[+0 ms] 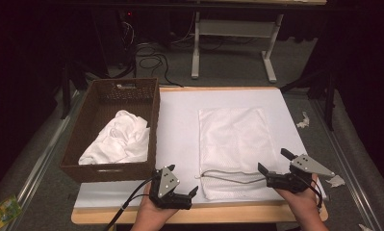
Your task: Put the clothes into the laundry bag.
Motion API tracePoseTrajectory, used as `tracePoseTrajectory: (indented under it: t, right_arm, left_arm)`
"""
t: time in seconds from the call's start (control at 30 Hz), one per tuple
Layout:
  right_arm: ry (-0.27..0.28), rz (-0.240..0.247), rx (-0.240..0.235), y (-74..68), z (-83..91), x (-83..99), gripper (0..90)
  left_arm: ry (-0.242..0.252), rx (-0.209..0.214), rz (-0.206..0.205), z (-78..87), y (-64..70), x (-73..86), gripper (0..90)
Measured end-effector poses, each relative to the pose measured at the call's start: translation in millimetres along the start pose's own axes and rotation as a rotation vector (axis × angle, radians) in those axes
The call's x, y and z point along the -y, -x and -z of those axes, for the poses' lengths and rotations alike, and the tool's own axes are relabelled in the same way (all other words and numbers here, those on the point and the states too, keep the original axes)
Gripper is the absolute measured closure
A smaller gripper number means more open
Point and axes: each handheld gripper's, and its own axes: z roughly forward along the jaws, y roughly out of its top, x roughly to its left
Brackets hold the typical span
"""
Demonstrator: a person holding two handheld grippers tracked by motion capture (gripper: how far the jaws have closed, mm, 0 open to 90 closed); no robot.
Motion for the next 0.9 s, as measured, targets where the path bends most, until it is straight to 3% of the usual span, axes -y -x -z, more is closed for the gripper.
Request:
tracePoseTrajectory:
  t: [0.2,0.47,0.6,0.7,0.77,0.9]
  right_arm:
    - [-0.009,-0.005,-0.011,1.7,1.0,1.5,0.2]
    - [-0.011,-0.018,-0.017,3.0,-1.4,2.1,0.2]
    - [-0.035,-0.021,-0.022,2.6,-3.5,5.2,0.2]
    - [-0.036,-0.019,-0.018,2.9,-2.7,5.6,0.2]
    - [-0.036,-0.017,-0.016,2.7,-0.3,5.4,0.2]
    - [-0.025,0.0,-0.021,-0.5,5.3,5.5,0.2]
  left_arm:
    - [0.01,-0.003,0.023,-2.7,-4.2,0.1,2.8]
    - [-0.022,0.043,0.05,-11.4,-7.1,1.6,4.7]
    - [-0.021,0.04,0.062,-12.4,-5.3,0.9,4.8]
    - [-0.018,0.034,0.049,-12.6,-3.6,-0.3,5.2]
    - [0.0,0.006,0.031,-10.2,-2.9,-0.1,6.7]
    - [0.035,-0.001,0.053,-6.9,-3.8,-2.3,7.5]
